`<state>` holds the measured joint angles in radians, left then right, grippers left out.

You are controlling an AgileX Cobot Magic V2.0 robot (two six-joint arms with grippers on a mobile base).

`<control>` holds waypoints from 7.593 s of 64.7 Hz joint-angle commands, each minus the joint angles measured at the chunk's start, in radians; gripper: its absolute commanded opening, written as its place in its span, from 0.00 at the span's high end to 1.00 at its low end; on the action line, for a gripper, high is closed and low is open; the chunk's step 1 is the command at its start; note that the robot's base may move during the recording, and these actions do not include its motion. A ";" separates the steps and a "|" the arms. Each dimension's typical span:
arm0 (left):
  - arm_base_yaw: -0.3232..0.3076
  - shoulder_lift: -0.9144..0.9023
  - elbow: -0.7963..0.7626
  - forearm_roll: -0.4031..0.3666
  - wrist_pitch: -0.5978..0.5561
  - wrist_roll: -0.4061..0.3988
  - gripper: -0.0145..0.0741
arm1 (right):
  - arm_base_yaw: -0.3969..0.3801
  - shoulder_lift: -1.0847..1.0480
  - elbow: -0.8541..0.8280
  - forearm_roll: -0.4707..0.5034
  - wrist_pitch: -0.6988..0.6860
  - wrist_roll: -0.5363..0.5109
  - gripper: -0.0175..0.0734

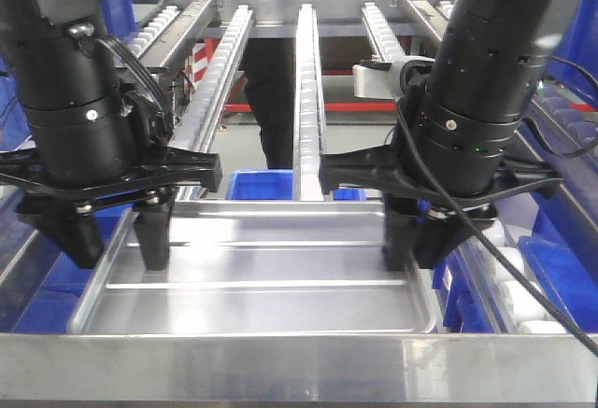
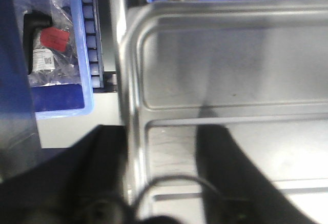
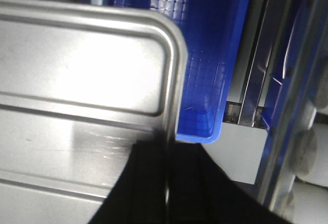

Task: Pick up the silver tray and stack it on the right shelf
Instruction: 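Lower both grippers onto the silver tray's opposite short edges and close, then lift the silver tray off the shelf with both grippers, then hold the silver tray level in both grippers while the base drives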

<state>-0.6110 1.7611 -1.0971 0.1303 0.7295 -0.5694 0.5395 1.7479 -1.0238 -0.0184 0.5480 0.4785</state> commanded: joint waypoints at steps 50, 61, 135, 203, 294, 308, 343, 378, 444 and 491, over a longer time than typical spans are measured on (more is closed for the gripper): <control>-0.018 -0.299 -0.080 0.043 0.119 -0.022 0.94 | 0.000 -0.283 -0.085 -0.019 0.173 -0.030 0.75; -0.067 -0.403 -0.080 0.070 0.191 -0.024 0.94 | 0.028 -0.390 -0.071 -0.019 0.241 -0.030 0.75; -0.216 -0.457 -0.080 0.073 0.277 -0.065 0.94 | 0.144 -0.460 -0.055 -0.019 0.292 -0.014 0.75; -0.216 -0.447 -0.080 0.073 0.281 -0.065 0.94 | 0.144 -0.455 -0.055 -0.019 0.292 -0.014 0.75; -0.216 -0.447 -0.080 0.073 0.283 -0.065 0.94 | 0.144 -0.455 -0.055 -0.019 0.292 -0.014 0.75; -0.216 -0.447 -0.080 0.073 0.283 -0.065 0.94 | 0.144 -0.455 -0.055 -0.019 0.292 -0.014 0.75; -0.216 -0.447 -0.080 0.071 0.285 -0.065 0.94 | 0.144 -0.455 -0.055 -0.019 0.292 -0.014 0.75; -0.216 -0.447 -0.080 0.069 0.285 -0.065 0.94 | 0.144 -0.455 -0.055 -0.019 0.292 -0.014 0.75; -0.216 -0.447 -0.080 0.067 0.285 -0.065 0.94 | 0.144 -0.455 -0.055 -0.019 0.293 -0.014 0.75; -0.216 -0.447 -0.080 0.065 0.285 -0.065 0.94 | 0.144 -0.455 -0.055 -0.020 0.293 -0.014 0.75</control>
<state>-0.8102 1.3400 -1.1430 0.2176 1.0743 -0.6587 0.6755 1.3228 -1.0480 -0.0532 0.9313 0.4965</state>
